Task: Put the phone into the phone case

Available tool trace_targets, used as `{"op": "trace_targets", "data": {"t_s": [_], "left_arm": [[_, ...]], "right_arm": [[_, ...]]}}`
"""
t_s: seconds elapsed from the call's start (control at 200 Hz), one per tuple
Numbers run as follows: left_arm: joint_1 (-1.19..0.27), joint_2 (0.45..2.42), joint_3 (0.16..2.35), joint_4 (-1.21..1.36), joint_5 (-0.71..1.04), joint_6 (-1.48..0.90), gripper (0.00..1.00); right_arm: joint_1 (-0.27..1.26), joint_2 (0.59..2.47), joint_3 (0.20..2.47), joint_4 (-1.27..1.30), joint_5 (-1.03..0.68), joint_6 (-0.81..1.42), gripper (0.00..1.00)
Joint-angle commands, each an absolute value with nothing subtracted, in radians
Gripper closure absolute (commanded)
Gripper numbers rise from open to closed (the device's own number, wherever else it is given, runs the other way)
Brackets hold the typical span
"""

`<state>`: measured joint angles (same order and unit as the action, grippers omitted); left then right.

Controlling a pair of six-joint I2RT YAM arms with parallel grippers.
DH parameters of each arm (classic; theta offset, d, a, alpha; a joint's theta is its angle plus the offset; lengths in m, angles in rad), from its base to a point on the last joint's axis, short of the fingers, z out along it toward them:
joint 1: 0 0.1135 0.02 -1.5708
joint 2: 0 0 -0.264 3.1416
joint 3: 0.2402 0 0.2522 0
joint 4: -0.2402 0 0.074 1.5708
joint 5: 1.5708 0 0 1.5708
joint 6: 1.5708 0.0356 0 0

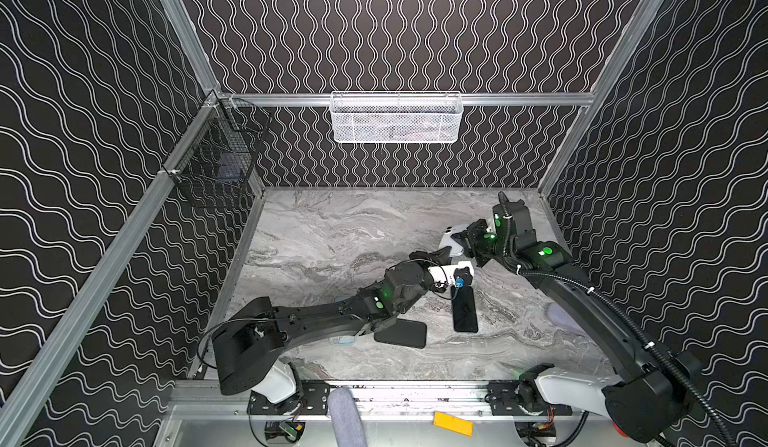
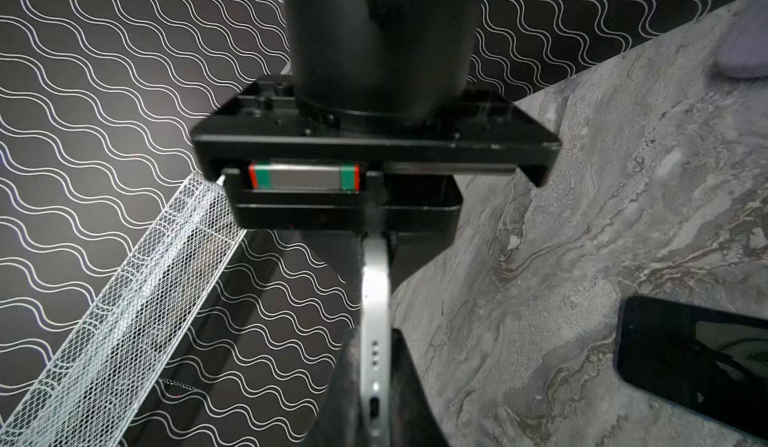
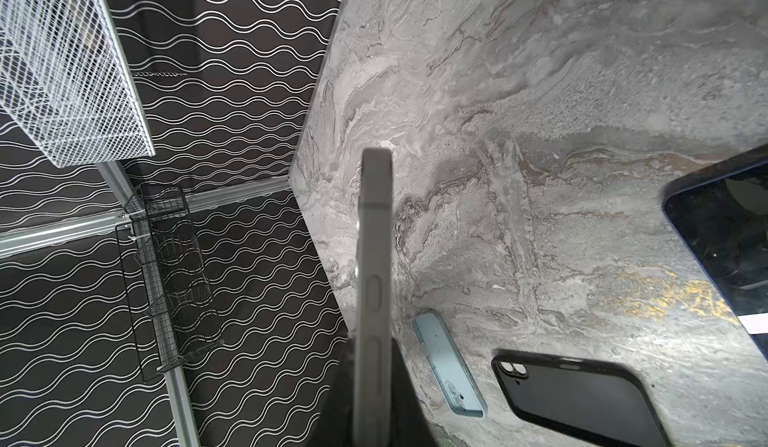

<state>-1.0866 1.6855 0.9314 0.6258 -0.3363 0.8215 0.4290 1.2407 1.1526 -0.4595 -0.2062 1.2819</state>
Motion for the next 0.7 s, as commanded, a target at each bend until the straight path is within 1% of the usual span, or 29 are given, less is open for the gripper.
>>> {"op": "trace_targets", "data": {"t_s": [0.0, 0.24, 0.285, 0.29, 0.305, 0.335, 0.345, 0.355, 0.365, 0.37, 0.385, 0.395, 0.45, 0.611, 0.696], "left_arm": [[-1.085, 1.691, 0.941, 0.643, -0.317, 0.782, 1.00], [-1.060, 1.667, 0.940, 0.624, -0.309, 0.712, 1.00], [-1.050, 1.658, 0.943, 0.603, -0.299, 0.684, 1.00], [-1.049, 1.657, 0.943, 0.601, -0.297, 0.681, 1.00], [-1.047, 1.653, 0.945, 0.594, -0.291, 0.671, 1.00], [-1.040, 1.646, 0.946, 0.583, -0.282, 0.657, 1.00], [-1.037, 1.644, 0.946, 0.581, -0.280, 0.652, 1.00], [-1.035, 1.642, 0.946, 0.579, -0.279, 0.650, 1.00], [-1.033, 1.640, 0.945, 0.578, -0.278, 0.646, 1.00], [-1.033, 1.639, 0.946, 0.578, -0.278, 0.644, 1.00], [-1.030, 1.637, 0.945, 0.577, -0.276, 0.637, 1.00], [-1.028, 1.635, 0.945, 0.575, -0.274, 0.633, 1.00], [-1.017, 1.626, 0.949, 0.555, -0.260, 0.610, 1.00], [-0.980, 1.600, 0.950, 0.517, -0.231, 0.534, 1.00], [-0.950, 1.581, 0.951, 0.488, -0.206, 0.472, 1.00]], "right_arm": [[0.431, 1.243, 1.167, -0.414, -0.218, 1.286, 1.00], [0.431, 1.234, 1.171, -0.406, -0.186, 1.261, 1.00], [0.431, 1.230, 1.168, -0.399, -0.181, 1.255, 0.91], [0.430, 1.228, 1.167, -0.396, -0.181, 1.255, 0.88], [0.430, 1.227, 1.167, -0.394, -0.180, 1.254, 0.86], [0.431, 1.226, 1.164, -0.389, -0.177, 1.251, 0.78], [0.431, 1.225, 1.164, -0.389, -0.176, 1.251, 0.77], [0.431, 1.224, 1.164, -0.388, -0.172, 1.250, 0.72], [0.431, 1.224, 1.164, -0.387, -0.171, 1.249, 0.71], [0.431, 1.224, 1.164, -0.386, -0.169, 1.248, 0.68], [0.431, 1.225, 1.165, -0.385, -0.168, 1.246, 0.66], [0.431, 1.225, 1.166, -0.384, -0.167, 1.244, 0.62], [0.430, 1.226, 1.167, -0.384, -0.161, 1.241, 0.53], [0.423, 1.216, 1.172, -0.380, -0.135, 1.218, 0.38], [0.411, 1.190, 1.177, -0.388, -0.107, 1.195, 0.33]]}}
